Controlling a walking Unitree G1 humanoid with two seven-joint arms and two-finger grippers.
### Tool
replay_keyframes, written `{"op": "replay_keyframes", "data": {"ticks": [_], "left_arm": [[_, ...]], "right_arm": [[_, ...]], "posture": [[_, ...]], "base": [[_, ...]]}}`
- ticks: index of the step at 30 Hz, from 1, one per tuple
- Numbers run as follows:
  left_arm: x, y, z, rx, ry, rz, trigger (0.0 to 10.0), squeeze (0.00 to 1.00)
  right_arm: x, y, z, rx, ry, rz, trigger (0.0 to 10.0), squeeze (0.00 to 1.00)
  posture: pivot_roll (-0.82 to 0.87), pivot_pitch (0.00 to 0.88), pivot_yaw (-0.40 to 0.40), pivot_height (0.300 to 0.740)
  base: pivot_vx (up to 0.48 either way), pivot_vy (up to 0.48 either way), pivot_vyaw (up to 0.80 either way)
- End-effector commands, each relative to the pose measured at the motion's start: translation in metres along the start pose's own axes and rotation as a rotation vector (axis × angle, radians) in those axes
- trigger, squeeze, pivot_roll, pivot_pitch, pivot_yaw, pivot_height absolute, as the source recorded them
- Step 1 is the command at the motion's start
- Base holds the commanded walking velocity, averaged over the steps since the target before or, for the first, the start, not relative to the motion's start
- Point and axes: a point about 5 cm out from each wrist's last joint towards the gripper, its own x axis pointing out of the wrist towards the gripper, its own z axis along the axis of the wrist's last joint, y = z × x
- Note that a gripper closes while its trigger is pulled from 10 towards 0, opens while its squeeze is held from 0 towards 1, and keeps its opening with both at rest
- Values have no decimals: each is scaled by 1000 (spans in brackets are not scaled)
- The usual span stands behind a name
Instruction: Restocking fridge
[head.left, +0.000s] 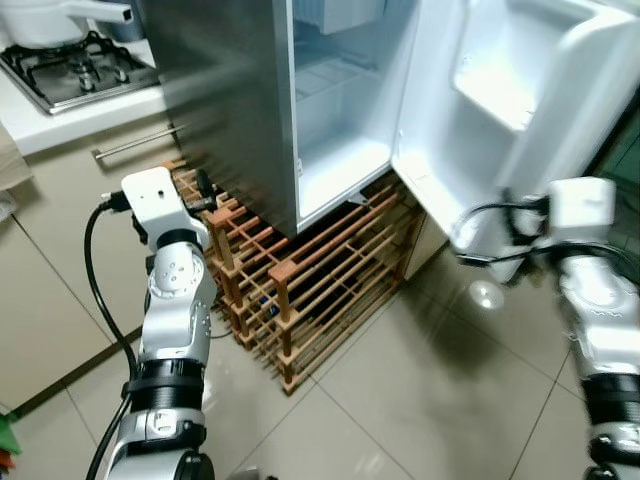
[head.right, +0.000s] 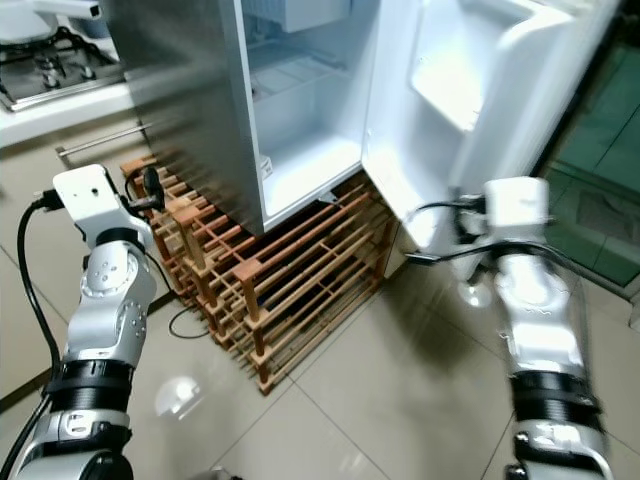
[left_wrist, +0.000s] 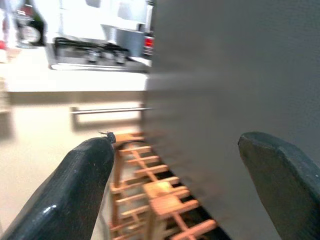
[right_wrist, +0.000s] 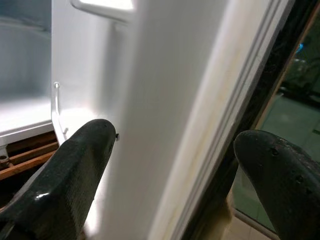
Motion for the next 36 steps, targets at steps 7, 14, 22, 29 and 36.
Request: {"op": "replay_keyframes", "data": {"ticks": [7,14,22,29,36], "left_arm": [[2,-4,-4,-20,19,-28,10000,0],[-2,-8,-3,22,6,-159,10000,0],[-14,-16,-13,-38,43,-176,10000,0],[-17,-15,-8,-37,16,-135,10000,0],[-13,-14,-8,-59,41,-98,10000,0]], "right_arm": [[-10,77,16,159,-75,230,10000,157],[-16,121,9,453,3,274,10000,165],[-6,118,-1,361,24,234,10000,180],[-4,121,-5,338,60,254,10000,188],[2,119,-2,337,57,256,10000,192]], "posture": [[-147,0,29,740],[-120,0,30,740],[-106,0,21,740],[-92,0,-7,740],[-87,0,-20,740]], "base": [[0,0,352],[0,0,570],[0,0,546],[73,65,542],[0,477,539]]}}
